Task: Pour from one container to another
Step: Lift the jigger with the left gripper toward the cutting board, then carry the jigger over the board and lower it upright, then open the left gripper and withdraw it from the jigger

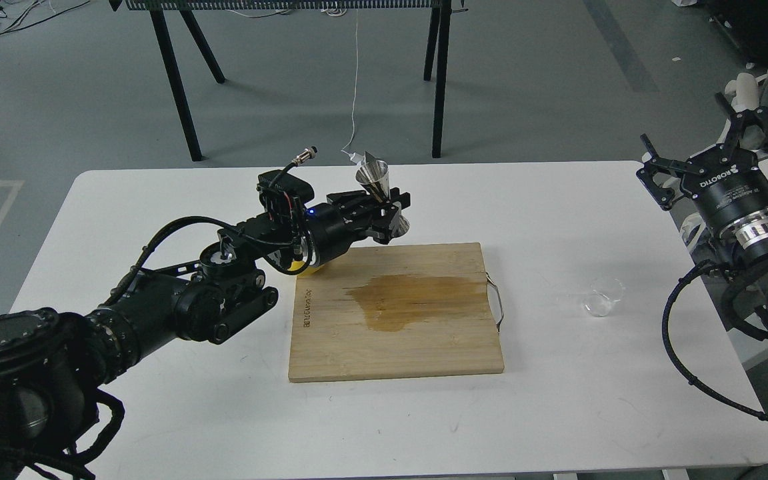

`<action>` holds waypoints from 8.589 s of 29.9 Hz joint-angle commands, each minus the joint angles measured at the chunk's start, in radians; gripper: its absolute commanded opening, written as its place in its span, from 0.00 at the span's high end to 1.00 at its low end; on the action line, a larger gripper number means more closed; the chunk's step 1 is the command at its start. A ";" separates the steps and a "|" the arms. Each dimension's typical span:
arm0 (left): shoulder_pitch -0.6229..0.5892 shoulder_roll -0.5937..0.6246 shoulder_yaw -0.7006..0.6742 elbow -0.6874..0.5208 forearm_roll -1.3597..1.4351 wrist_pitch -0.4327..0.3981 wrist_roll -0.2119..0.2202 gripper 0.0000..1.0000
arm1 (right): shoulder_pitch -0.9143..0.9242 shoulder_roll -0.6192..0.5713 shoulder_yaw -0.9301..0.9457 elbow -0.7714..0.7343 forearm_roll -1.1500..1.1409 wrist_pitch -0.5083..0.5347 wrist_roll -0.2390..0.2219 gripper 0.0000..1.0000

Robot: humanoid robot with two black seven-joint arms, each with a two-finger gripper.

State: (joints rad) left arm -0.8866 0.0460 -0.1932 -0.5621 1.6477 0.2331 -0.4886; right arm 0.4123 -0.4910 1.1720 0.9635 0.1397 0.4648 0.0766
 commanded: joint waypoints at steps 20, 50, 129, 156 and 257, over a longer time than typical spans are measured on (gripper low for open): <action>0.115 -0.046 0.043 0.024 0.041 0.068 0.000 0.87 | 0.000 0.000 -0.002 -0.003 0.000 0.000 0.000 0.01; 0.136 -0.046 0.044 0.088 0.041 0.078 0.000 0.87 | -0.001 0.000 -0.002 -0.003 0.000 0.000 -0.001 0.01; 0.198 -0.046 0.043 -0.012 0.041 0.081 0.000 0.25 | -0.013 -0.001 0.002 0.000 0.000 0.005 -0.001 0.01; 0.227 -0.046 0.040 -0.012 0.040 0.081 0.000 0.20 | -0.015 0.002 0.002 0.000 0.000 0.008 -0.001 0.01; 0.267 0.580 -0.707 -0.292 -0.644 -0.722 0.000 0.09 | -0.023 0.035 0.002 0.009 0.000 0.024 0.002 0.01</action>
State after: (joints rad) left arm -0.6166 0.6321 -0.8961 -0.8588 1.0136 -0.4887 -0.4886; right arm 0.3894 -0.4600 1.1616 0.9726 0.1358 0.4886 0.0762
